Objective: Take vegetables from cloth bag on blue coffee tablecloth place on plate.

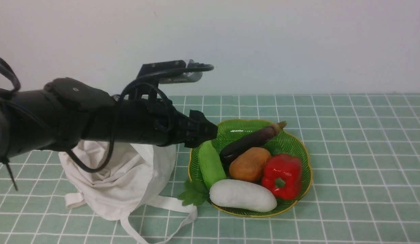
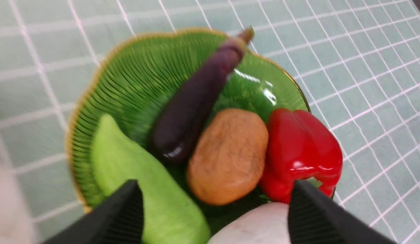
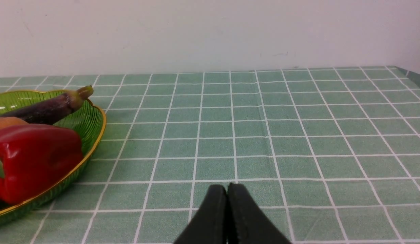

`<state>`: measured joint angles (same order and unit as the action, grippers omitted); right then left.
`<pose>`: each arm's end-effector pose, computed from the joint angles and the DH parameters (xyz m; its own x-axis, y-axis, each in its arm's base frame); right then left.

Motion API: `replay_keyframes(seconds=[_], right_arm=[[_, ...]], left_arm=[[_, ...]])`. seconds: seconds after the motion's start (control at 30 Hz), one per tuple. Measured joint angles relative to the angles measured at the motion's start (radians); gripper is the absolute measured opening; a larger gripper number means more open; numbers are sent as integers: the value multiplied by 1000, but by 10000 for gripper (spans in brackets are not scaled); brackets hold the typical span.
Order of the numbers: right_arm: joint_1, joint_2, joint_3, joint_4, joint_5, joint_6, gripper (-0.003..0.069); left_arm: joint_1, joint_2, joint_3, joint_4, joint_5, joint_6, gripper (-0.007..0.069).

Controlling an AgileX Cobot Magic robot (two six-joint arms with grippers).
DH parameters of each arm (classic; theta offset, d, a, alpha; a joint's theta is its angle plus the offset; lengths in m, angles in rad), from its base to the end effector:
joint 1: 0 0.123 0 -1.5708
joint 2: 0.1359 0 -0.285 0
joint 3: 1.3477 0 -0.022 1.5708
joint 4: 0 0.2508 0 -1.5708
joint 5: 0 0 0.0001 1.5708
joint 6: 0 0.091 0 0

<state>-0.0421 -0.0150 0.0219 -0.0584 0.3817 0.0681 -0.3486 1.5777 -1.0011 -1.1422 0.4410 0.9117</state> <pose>0.0520 -0.0042 0.1724 -0.2951 0.0263 -0.9551 0.0669 0.9977 0.0068 0.3049 -0.1485 0.2537 -0.6961 0.0666 -0.7149 0.4741 0.7903 -0.3880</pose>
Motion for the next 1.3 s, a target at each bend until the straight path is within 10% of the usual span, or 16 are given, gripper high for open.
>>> replay_keyframes(seconds=[0.3,0.6,1.3], right_arm=[[0,0,0,0,0,0,-10],[0,0,0,0,0,0,-10],[0,0,0,0,0,-1,-10]], left_arm=[[147,-346,0,447,172,-332,20],[204,-822,19,918,365,-756,-8],[204,-1397,262,919,495,-840,-8]])
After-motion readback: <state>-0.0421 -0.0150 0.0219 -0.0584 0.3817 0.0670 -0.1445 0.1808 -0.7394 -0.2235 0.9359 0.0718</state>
